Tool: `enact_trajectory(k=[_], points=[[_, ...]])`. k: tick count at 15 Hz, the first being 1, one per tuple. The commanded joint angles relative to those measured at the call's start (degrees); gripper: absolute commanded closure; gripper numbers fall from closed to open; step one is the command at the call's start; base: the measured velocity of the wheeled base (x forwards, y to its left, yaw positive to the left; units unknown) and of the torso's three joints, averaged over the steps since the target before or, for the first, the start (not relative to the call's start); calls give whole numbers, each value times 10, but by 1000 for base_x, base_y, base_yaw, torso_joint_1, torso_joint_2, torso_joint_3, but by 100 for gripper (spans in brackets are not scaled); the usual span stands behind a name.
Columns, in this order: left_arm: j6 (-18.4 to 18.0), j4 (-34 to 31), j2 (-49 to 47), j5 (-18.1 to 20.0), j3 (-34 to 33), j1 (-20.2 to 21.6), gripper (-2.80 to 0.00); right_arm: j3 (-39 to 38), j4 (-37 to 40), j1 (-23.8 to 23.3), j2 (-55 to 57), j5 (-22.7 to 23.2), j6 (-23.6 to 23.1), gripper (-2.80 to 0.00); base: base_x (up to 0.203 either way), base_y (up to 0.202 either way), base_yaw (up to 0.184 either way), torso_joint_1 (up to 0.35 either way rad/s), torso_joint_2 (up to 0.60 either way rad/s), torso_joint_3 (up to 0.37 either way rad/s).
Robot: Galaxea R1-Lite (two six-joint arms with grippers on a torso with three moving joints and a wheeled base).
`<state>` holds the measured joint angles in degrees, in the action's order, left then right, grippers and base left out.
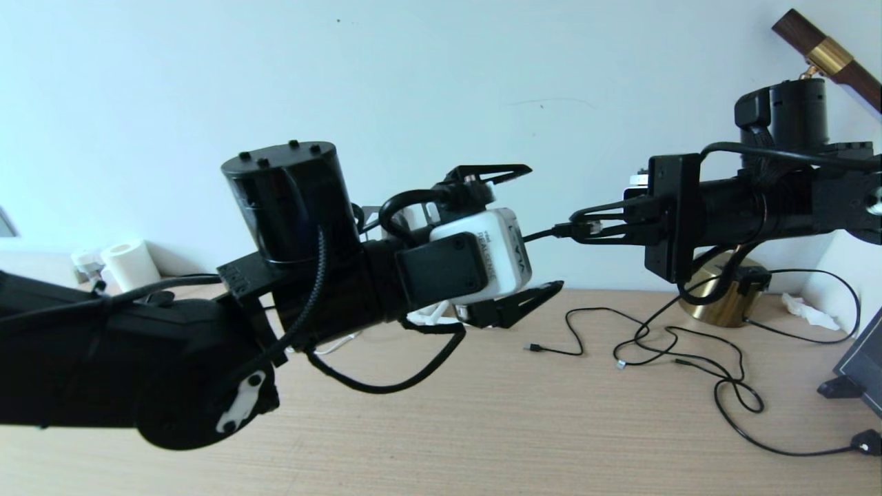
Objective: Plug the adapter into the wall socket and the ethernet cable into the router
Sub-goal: Hand it to the other hand
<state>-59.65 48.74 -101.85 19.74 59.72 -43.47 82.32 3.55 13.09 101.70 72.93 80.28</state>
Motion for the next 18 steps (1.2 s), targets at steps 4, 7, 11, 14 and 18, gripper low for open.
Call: enact_trajectory(k=[4, 7, 11, 14, 18], points=[[-2, 16, -2, 0, 4, -5, -280, 2, 1, 2, -1, 31, 11, 0, 0, 0, 0, 0, 0, 0], [-2, 22, 3, 1, 3, -5, -280, 5, 1, 9, -1, 57, 14, 0, 0, 0, 0, 0, 0, 0], [-1, 28, 6, 1, 0, -5, -280, 8, 1, 10, 0, 72, 18, 0, 0, 0, 0, 0, 0, 0], [-1, 29, 3, 1, 1, -5, -280, 7, 1, 10, -2, 72, 18, 0, 0, 0, 0, 0, 0, 0], [-1, 31, 0, 1, 0, -5, -280, 5, 1, 11, -4, 76, 18, 0, 0, 0, 0, 0, 0, 0]])
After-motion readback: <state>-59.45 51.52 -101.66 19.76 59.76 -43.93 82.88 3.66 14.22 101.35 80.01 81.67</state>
